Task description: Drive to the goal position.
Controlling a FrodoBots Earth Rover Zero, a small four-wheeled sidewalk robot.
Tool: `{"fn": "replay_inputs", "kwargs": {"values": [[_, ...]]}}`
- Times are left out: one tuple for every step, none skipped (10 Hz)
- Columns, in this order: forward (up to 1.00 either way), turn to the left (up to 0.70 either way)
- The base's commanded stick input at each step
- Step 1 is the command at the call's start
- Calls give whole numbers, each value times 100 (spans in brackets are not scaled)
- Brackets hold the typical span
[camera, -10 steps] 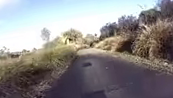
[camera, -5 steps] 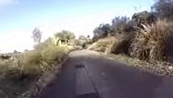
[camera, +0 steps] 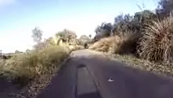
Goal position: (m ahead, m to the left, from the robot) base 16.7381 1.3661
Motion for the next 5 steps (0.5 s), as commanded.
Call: {"fn": "replay_inputs", "kwargs": {"values": [[85,0],[85,0],[85,0],[85,0],[85,0]]}}
